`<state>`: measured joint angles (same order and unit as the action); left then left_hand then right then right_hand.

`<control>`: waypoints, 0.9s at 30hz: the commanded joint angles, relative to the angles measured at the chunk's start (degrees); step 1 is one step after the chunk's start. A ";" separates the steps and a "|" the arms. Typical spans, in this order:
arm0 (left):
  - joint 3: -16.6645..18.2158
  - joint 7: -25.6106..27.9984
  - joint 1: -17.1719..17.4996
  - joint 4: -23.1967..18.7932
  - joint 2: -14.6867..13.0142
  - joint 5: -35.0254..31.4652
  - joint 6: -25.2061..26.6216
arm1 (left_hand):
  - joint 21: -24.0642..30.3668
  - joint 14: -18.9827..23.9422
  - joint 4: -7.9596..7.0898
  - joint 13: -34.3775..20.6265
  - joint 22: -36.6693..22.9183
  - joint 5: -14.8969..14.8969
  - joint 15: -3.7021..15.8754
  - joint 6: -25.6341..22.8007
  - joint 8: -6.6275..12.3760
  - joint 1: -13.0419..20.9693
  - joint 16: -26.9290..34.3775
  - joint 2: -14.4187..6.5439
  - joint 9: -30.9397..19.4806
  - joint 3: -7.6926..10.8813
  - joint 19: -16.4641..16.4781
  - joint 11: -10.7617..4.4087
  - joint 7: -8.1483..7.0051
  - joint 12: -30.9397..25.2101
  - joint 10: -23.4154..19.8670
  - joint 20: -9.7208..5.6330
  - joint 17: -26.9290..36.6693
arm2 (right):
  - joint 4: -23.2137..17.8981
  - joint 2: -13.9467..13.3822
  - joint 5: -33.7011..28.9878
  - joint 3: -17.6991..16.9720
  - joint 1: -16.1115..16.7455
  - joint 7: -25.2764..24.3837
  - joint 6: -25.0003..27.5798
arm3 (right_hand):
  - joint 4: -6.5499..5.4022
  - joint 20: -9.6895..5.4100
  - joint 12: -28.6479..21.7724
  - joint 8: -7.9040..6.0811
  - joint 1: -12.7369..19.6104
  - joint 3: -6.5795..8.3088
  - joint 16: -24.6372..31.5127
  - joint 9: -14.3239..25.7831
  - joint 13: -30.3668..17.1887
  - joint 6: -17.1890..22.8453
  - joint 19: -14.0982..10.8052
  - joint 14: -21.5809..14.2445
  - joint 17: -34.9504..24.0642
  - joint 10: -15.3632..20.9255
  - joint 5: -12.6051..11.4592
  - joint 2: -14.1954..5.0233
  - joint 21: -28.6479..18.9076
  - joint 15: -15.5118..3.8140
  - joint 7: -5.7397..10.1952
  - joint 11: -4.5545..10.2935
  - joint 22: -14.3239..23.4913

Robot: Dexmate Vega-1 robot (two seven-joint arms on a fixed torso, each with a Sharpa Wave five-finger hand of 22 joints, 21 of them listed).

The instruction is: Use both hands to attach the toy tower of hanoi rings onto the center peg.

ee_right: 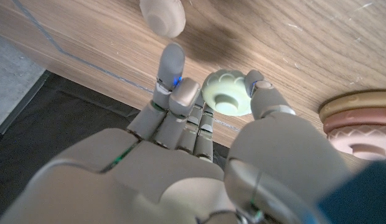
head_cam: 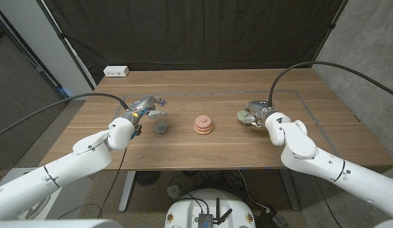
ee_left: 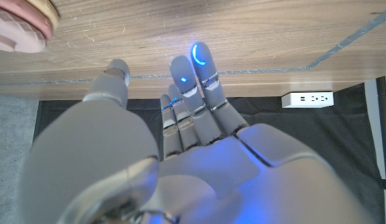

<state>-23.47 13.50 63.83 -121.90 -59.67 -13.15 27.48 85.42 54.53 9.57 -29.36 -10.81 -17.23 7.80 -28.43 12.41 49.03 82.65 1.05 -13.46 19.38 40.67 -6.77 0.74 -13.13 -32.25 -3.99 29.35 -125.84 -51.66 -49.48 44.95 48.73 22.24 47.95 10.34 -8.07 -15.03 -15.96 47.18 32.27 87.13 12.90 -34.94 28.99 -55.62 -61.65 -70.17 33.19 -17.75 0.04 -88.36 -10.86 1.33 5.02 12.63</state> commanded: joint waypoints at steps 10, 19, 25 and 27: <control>1.27 1.42 1.53 0.36 -0.34 1.17 -0.50 | -0.09 -0.48 -0.18 -0.26 -0.11 -0.54 4.68 -0.36 -0.27 0.40 0.25 0.02 -0.20 0.37 0.34 -0.23 -0.08 0.14 -0.30 -7.72 0.04 | -2.92 -0.66 1.39 -2.64 0.15 1.95 -3.64 | -0.57 -4.42 -0.22 -0.21 2.19 1.30 0.45 0.32 -0.41 2.56 -0.55 -0.83 -0.26 3.68 -0.57 -1.74 -0.11 -1.58 1.72 2.73 0.11; 1.55 1.83 1.95 0.63 -0.43 1.55 -1.18 | -0.03 -0.19 -0.19 -0.31 -0.10 -0.55 4.68 -0.46 -0.30 0.34 0.55 0.03 -0.23 0.46 0.51 -0.32 -0.08 0.18 -0.44 -7.75 0.12 | -3.92 -1.22 1.80 -3.39 0.12 1.97 -6.60 | -0.52 -4.41 -0.11 -0.17 2.37 1.40 0.66 0.32 -0.51 2.80 -0.77 -1.04 -0.26 3.96 -0.77 -1.73 -0.20 -1.59 1.80 2.90 0.24; 1.78 2.11 2.26 0.56 -0.46 1.72 -1.25 | 0.03 -0.15 -0.18 -0.28 -0.10 -0.55 4.68 -0.54 -0.31 0.33 0.60 0.06 -0.26 0.53 0.66 -0.20 -0.13 0.21 -0.58 -7.75 0.02 | -4.10 -0.99 1.21 -3.69 0.07 2.03 -7.77 | -0.50 -4.41 -0.05 -0.17 2.45 1.43 0.76 0.31 -0.57 2.96 -0.82 -1.15 -0.27 4.10 -0.86 -1.69 -0.18 -1.59 1.88 2.88 0.26; 1.94 2.21 2.42 0.45 -0.55 1.77 -1.17 | 0.05 -0.11 -0.19 -0.30 -0.10 -0.55 4.68 -0.60 -0.29 0.33 0.63 0.03 -0.27 0.55 0.68 -0.25 -0.21 0.19 -0.65 -7.75 0.02 | -4.16 -0.88 1.16 -3.81 0.00 2.06 -8.40 | -0.50 -4.41 -0.04 -0.15 2.48 1.44 0.80 0.31 -0.62 2.96 -0.82 -1.20 -0.27 4.16 -0.89 -1.68 -0.15 -1.58 1.87 2.82 0.24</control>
<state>-22.06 15.18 65.62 -121.38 -60.02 -11.73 26.47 85.43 54.44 9.33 -29.35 -10.81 -17.23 7.89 -28.58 12.41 49.03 83.10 1.05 -13.45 19.62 40.67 -6.76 0.58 -12.86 -32.24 -3.99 29.21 -129.32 -52.62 -48.05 41.87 48.83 24.10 42.25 10.57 -8.40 -14.81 -15.78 47.18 32.50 87.54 12.92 -35.21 29.29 -55.93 -62.27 -70.16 33.50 -18.29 0.04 -88.36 -11.06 1.03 4.71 12.67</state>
